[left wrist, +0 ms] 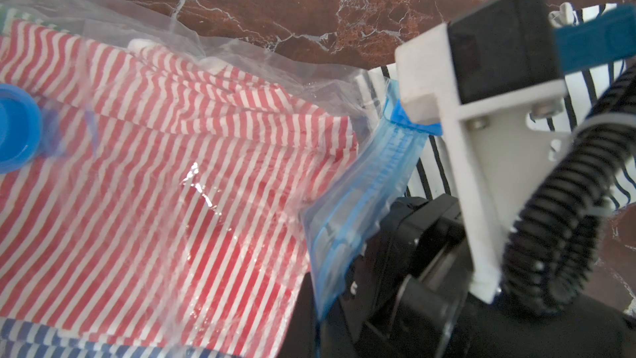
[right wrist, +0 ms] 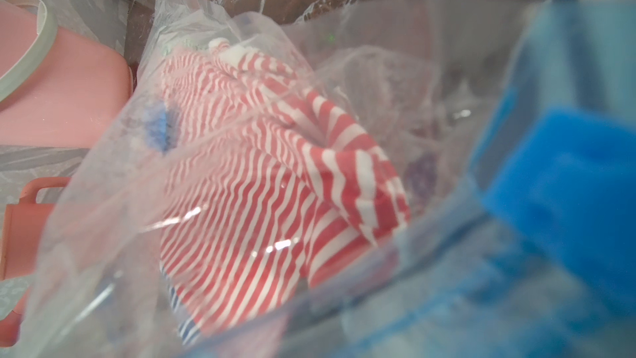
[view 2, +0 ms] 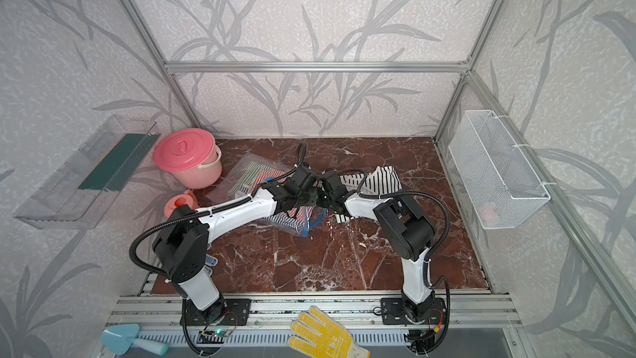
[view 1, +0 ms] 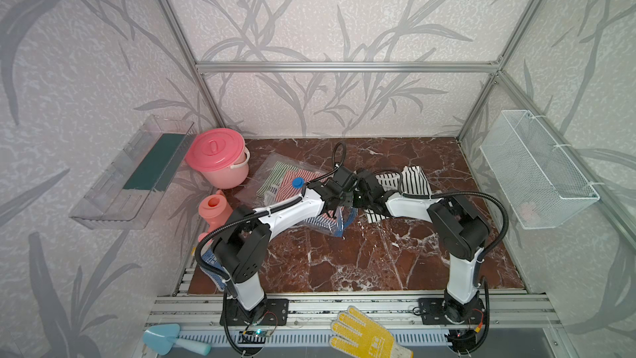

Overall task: Take the tank top out of the vacuum bag
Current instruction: Take out the tank top from the vacuum bag.

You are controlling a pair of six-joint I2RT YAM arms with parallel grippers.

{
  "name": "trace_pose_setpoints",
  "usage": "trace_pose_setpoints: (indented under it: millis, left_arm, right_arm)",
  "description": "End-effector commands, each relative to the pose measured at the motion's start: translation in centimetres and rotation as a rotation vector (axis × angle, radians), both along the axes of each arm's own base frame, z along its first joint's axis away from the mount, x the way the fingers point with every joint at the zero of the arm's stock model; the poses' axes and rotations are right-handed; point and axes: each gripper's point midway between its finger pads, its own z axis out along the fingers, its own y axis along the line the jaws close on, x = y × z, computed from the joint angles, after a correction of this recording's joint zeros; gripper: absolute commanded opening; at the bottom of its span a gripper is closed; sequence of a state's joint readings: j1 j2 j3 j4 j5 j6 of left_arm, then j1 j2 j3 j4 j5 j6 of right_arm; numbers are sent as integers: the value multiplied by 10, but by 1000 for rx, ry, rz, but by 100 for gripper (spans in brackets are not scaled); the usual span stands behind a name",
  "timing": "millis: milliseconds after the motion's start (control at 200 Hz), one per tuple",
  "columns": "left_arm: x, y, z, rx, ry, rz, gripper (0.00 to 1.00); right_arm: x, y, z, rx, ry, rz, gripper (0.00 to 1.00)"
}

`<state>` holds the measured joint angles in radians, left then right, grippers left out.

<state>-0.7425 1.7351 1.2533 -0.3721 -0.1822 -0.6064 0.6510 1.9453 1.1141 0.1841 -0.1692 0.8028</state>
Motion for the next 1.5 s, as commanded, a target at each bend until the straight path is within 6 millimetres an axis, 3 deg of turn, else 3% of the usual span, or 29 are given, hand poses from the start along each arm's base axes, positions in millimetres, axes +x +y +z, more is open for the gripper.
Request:
trace_pose_setpoints:
  millis: [0,580,985,1250,1280,1495]
  left_arm:
    - [-1,3,8,-14,-21,20,0]
    - [2,13,7,1,-32,60,0]
    - [6,36,-1,50,-29,151,0]
    - [8,43,-5,63,-27,171,0]
    - [9,43,-5,64,-27,172,0]
    - [10,49,-9,73,-20,187,0]
  right_arm:
    - [0,0,22,21,-52,-5,0]
    - [-7,-11,31,16,-81,-17,0]
    - [-18,-20,40,25,-95,-19,0]
    - [-23,-34,42,9,-85,-29,0]
    - [-23,-35,54,18,-104,-28,0]
    - [-25,-46,57,-8,-107,-43,0]
